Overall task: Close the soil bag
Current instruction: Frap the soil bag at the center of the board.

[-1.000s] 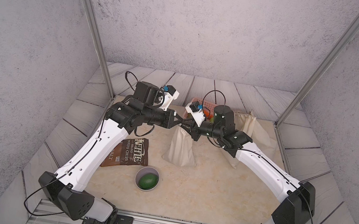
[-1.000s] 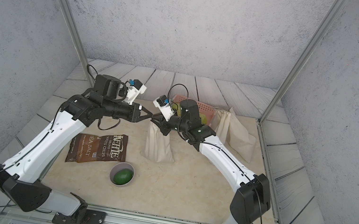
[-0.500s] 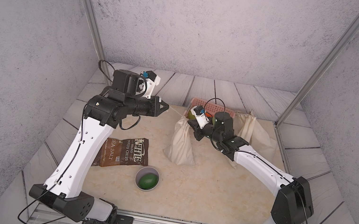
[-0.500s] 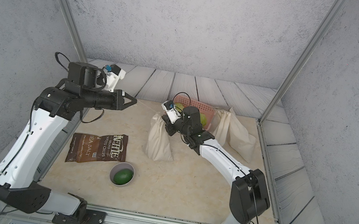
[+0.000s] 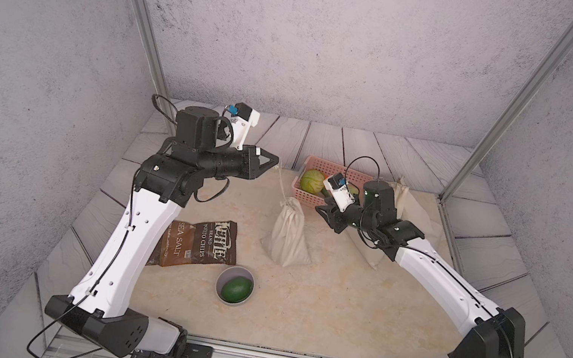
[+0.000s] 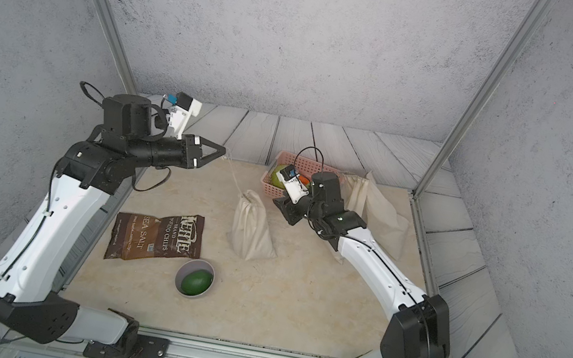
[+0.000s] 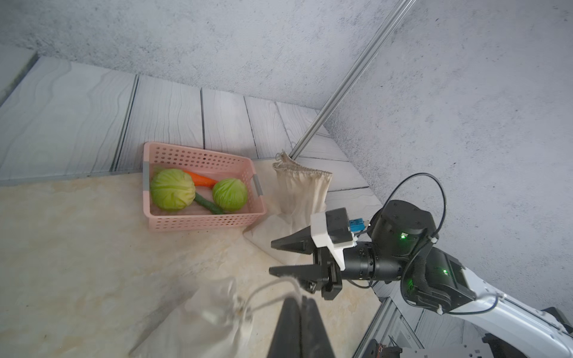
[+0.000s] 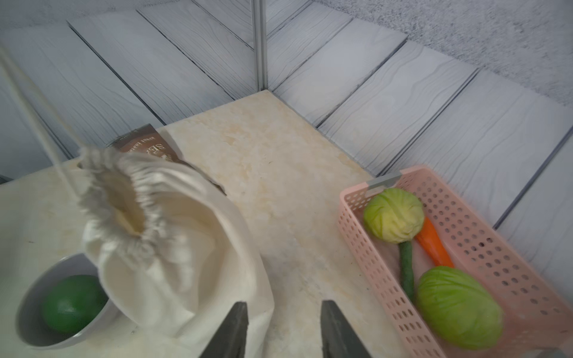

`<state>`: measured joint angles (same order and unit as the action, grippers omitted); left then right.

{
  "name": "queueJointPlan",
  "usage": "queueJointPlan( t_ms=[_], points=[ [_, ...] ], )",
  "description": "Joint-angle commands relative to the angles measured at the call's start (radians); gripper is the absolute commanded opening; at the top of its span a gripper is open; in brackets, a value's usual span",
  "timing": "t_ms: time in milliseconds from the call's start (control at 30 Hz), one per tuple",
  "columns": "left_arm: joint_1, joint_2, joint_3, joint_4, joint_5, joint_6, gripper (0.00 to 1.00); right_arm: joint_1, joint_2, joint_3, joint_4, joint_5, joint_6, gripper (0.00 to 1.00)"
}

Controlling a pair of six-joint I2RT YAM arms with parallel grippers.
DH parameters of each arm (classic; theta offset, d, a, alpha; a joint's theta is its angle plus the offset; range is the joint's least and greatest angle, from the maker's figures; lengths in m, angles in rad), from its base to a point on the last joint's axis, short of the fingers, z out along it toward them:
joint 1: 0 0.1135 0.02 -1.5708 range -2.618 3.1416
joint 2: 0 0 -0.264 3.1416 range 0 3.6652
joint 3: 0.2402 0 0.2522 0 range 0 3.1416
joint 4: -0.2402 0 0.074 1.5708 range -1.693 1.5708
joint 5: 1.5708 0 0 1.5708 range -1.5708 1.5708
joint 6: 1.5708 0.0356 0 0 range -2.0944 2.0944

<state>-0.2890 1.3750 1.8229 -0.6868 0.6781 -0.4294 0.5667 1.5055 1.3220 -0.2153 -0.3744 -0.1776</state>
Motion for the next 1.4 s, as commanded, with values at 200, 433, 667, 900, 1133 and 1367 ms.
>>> queueJointPlan(
  t_ms=[200,433,667,900,1133,1367],
  points=[
    [-0.007,-0.009,0.042,0.063,0.049,-0.017,0.00,0.096,0.009,0.149,0.097,-0.204,0.090,0.67],
    [-0.010,-0.029,0.037,0.068,0.058,-0.018,0.00,0.158,0.086,0.245,0.106,-0.207,0.109,0.68],
    [-0.010,-0.046,0.026,0.073,0.058,-0.019,0.00,0.175,0.160,0.330,0.141,-0.192,0.158,0.55],
    [-0.013,-0.050,0.020,0.090,0.070,-0.035,0.00,0.179,0.228,0.400,0.122,-0.192,0.184,0.37],
    [-0.005,-0.098,0.099,0.083,0.008,-0.034,0.00,0.158,0.298,0.345,-0.143,0.257,0.124,0.06],
    [0.037,-0.174,0.172,0.083,-0.078,-0.030,0.00,-0.063,0.368,0.215,-0.376,0.609,0.232,0.00]
  ],
)
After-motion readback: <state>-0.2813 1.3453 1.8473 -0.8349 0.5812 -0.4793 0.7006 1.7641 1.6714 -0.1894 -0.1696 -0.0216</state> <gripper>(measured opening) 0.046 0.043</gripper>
